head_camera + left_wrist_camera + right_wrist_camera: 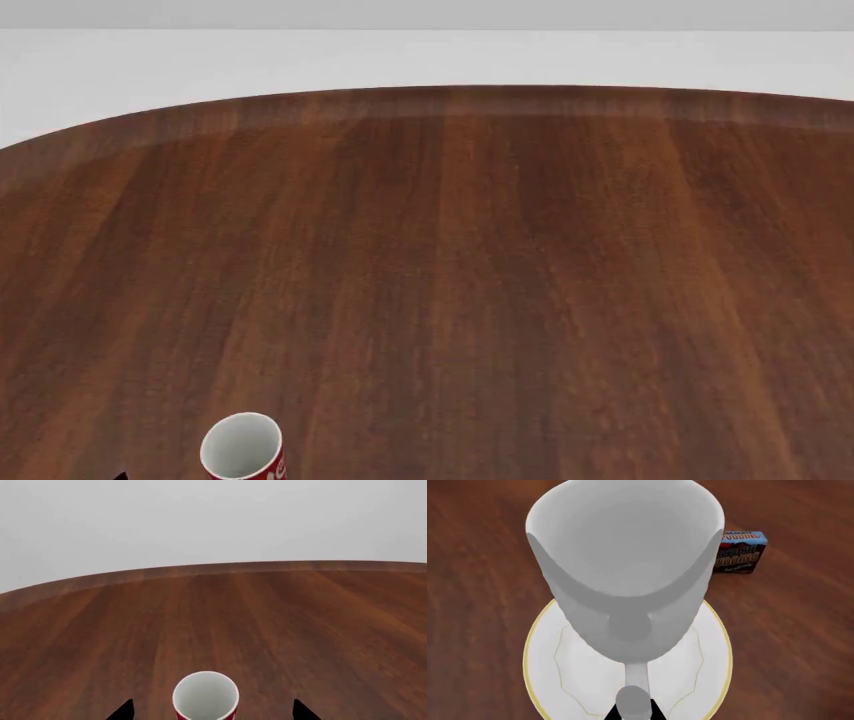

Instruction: Put the white mug on the plate.

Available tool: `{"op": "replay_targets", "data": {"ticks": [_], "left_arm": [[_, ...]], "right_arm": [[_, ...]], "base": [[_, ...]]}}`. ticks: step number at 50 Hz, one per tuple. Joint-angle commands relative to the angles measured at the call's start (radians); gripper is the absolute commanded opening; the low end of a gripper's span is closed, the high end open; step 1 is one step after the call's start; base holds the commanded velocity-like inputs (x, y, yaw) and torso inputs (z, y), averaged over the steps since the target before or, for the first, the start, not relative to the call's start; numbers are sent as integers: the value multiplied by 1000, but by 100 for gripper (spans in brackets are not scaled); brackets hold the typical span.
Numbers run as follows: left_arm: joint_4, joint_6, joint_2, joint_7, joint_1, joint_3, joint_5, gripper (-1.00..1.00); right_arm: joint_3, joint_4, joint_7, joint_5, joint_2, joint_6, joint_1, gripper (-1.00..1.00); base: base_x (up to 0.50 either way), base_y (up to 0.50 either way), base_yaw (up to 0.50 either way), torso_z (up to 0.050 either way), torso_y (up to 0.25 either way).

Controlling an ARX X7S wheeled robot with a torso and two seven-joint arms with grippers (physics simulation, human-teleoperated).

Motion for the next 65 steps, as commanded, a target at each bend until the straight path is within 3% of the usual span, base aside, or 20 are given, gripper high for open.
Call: {"op": "replay_targets", "data": {"ticks": [1, 54, 55, 65], "left_arm": [[-6, 5, -1, -1, -1, 3, -2, 100], [18, -7, -14, -22, 1, 14, -12, 100], [16, -5, -14, -21, 1, 15, -12, 100], [12, 6, -15, -21, 4, 16, -14, 100]], "right_arm": [[-2, 39, -9, -15, 1, -7, 16, -100], [-33, 106, -16, 24, 13, -3, 48, -100], [-33, 105, -10, 23, 15, 3, 48, 100], [-29, 77, 6, 32, 20, 9, 39, 100]], "base": [[0, 0, 0, 0, 0], [0, 0, 0, 0, 0], [0, 0, 0, 0, 0], [0, 0, 0, 0, 0]]}}
